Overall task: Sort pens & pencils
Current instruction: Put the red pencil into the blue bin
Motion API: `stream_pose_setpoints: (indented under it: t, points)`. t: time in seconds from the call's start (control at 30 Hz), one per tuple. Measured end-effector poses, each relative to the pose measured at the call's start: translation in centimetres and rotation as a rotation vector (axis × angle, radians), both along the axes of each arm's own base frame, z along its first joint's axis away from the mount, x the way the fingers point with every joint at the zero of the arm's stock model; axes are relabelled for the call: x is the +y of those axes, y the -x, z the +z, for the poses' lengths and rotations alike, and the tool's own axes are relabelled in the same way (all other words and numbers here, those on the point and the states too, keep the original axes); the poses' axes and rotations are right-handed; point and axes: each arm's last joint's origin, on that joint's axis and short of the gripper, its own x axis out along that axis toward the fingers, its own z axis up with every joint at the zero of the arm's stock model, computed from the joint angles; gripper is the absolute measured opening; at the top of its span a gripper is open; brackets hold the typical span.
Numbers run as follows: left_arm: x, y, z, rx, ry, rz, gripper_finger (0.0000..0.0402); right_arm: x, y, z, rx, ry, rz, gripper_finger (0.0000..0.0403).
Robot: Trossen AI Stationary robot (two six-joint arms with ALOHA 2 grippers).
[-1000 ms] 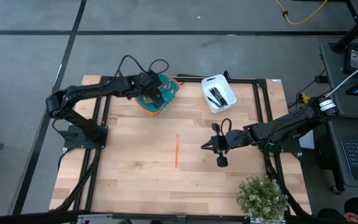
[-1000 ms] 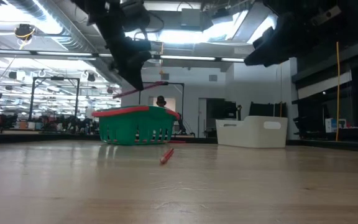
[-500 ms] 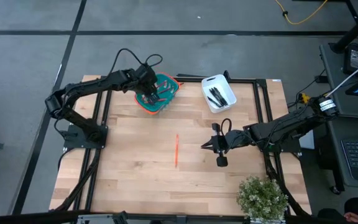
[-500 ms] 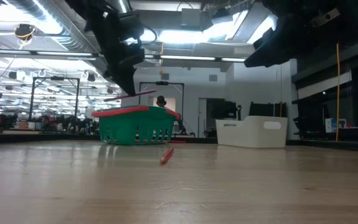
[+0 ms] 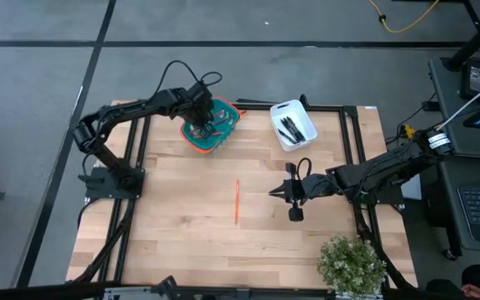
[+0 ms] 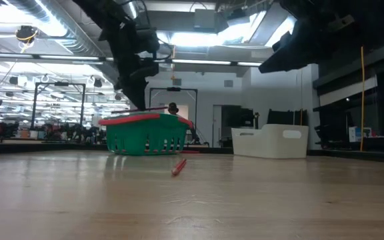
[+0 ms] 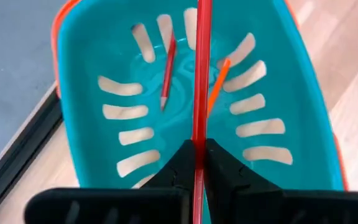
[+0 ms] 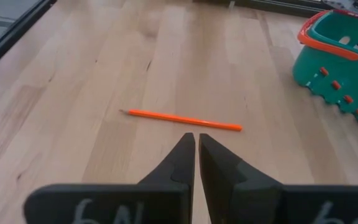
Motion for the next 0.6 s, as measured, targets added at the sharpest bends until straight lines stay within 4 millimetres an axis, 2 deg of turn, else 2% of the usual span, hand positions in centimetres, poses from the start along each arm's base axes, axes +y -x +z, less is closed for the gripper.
stream_pose_setpoints:
  t: [0.23,0.6]
  points:
    - [1.0,-1.6,0.3,0.114,0.069,-0.025,0.0013,0.0,0.0,0.0,0.002,0.007,-0.011,0.0026]
    - [2.1,-3.1,-2.8,0.224,0.131,-0.084,0.0013,-0.1,0.1,-0.2,0.027,0.013,-0.014,0.0026]
